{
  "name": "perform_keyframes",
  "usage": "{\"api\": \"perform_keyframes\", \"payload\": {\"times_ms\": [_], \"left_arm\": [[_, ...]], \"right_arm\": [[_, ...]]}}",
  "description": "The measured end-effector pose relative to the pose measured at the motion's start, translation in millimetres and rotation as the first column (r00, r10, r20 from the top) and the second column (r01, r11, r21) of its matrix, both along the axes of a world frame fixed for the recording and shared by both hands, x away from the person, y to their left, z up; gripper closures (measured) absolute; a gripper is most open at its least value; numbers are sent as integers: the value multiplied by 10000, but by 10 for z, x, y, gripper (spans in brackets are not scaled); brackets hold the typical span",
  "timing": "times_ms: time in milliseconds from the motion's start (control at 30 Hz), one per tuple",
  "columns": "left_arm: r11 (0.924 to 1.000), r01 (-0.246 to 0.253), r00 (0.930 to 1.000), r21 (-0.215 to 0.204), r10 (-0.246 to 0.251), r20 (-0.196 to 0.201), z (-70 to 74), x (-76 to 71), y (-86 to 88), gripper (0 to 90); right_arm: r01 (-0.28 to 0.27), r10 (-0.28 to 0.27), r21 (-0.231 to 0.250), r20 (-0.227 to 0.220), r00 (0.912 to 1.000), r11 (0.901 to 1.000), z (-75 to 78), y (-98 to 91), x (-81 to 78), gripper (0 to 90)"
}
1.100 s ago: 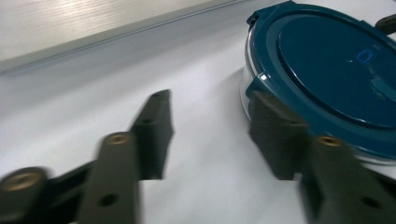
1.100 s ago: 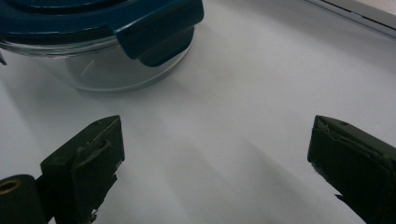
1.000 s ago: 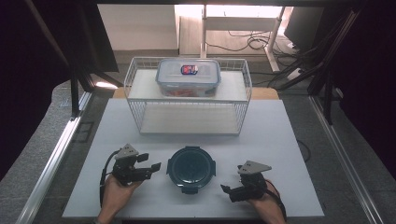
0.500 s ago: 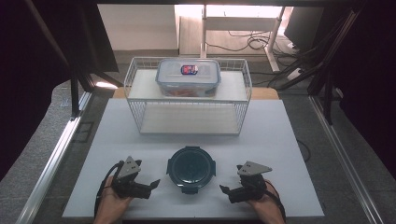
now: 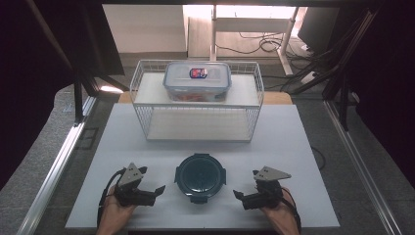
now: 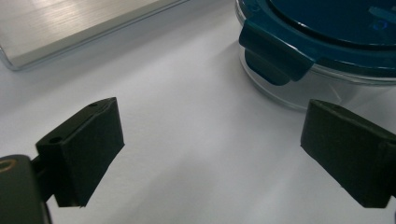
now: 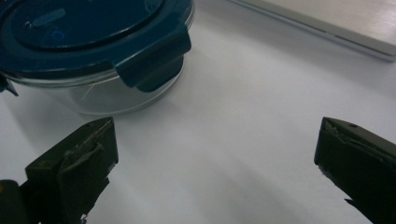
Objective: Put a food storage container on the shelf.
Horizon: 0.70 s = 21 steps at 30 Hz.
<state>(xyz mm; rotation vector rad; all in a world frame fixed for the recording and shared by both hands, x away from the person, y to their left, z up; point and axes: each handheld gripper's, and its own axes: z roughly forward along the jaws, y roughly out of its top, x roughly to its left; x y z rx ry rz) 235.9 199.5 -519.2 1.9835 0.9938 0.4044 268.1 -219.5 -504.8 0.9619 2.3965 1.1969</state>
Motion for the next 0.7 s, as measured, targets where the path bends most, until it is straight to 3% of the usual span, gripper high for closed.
{"api": "perform_keyframes", "payload": {"times_ms": [200, 267, 333, 433, 500, 600, 700], "left_arm": [[9999, 86, 9996, -91, -88, -260, 53, 14, -17, 60], [9989, 199, 9985, -433, -221, -506, 75, 36, -23, 51], [9972, 340, 9971, -660, -383, -651, 96, 57, -44, 39], [9976, 570, 9955, -391, -598, -736, 135, 94, -134, 25], [9963, 809, 9933, -300, -831, -798, 163, 125, -186, 17], [9919, 987, 9886, -798, -1069, -1062, 214, 206, -240, 32], [9873, 824, 9867, -1359, -1000, -1284, 249, 293, -283, 97]], "right_arm": [[-2, 7, 163, -354, 9994, 9999, 26, 36, 14, 0], [33, -19, 226, -592, 9982, 9997, 60, 63, 13, 0], [-23, 64, 582, -698, 9975, 9983, 122, 89, 14, 0], [-173, 274, 1066, -947, 9951, 9942, 223, 136, 46, 0], [-251, 378, 1131, -1117, 9930, 9933, 250, 162, 74, 0], [-336, 485, 983, -1529, 9871, 9946, 266, 213, 123, 5], [-518, 716, 944, -2204, 9728, 9942, 252, 269, 182, 21]]}}
